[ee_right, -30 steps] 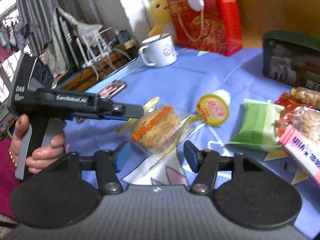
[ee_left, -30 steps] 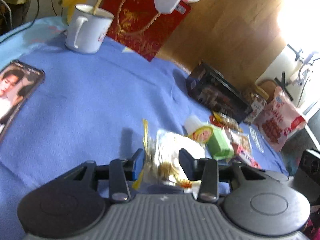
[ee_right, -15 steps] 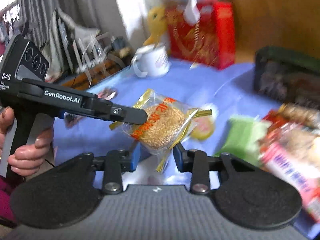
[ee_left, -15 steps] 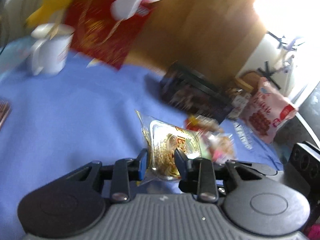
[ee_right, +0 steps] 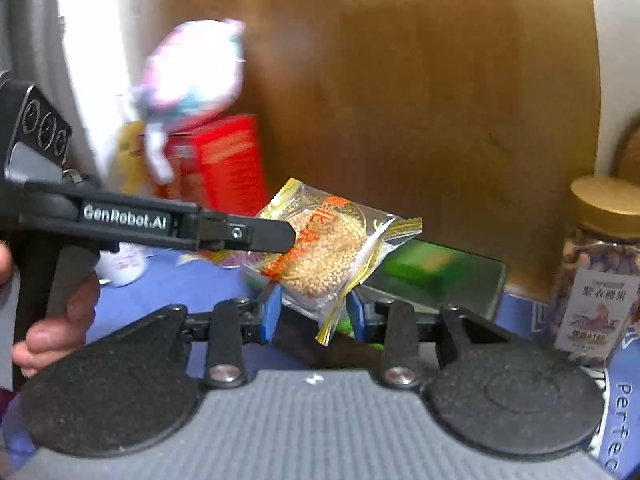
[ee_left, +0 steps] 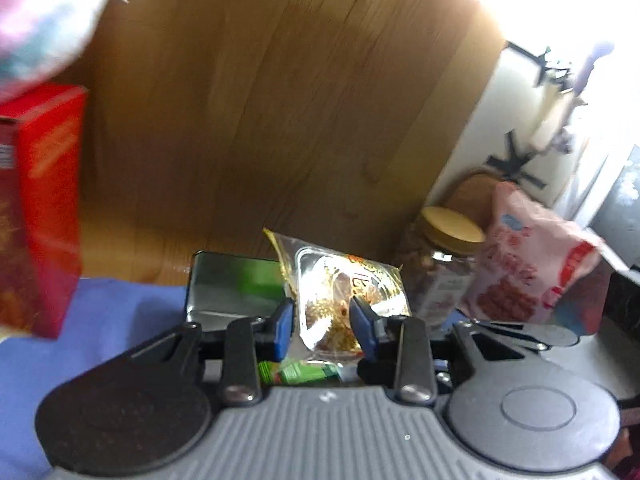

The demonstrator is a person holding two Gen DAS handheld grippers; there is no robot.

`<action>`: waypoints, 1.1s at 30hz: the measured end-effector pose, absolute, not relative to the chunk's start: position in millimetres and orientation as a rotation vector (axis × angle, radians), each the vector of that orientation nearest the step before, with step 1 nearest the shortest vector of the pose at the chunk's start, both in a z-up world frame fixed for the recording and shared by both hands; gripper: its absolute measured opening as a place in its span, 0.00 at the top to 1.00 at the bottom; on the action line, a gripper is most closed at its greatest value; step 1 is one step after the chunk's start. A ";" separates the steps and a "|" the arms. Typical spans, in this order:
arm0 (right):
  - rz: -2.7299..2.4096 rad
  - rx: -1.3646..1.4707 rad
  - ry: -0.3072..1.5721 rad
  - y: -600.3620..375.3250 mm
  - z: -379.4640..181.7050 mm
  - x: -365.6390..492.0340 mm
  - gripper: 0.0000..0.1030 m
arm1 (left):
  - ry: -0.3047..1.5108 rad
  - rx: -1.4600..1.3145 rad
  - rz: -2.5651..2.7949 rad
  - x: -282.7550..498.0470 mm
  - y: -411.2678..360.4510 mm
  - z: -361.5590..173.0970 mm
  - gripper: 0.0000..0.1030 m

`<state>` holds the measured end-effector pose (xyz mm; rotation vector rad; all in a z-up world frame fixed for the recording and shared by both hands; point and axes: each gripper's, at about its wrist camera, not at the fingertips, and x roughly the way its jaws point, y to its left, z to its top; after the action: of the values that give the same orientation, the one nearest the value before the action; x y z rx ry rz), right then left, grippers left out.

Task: Organize snacks
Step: 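Lift the sesame cake bag into the tin and release it, then grasp the pink UHA candy box with the left tool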

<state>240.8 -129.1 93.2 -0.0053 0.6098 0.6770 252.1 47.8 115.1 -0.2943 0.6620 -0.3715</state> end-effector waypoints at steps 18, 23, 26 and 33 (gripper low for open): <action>0.648 0.145 0.592 -199.6 64.9 177.3 0.50 | 0.688 -0.307 -0.424 162.3 72.0 86.8 0.60; 0.686 0.229 0.646 -228.8 35.2 112.6 0.50 | 0.743 -0.375 -0.479 104.7 76.3 61.3 0.60; 0.691 0.246 0.688 -235.3 20.2 86.1 0.50 | 0.760 -0.391 -0.519 86.0 66.1 51.8 0.60; 0.663 0.469 0.755 -246.6 1.7 68.9 0.49 | 0.787 -0.286 -0.500 91.0 20.4 42.1 0.60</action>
<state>68.9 -246.6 1.7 0.4692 0.7554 0.6627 91.0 20.4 42.1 -0.2862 0.7871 -0.4997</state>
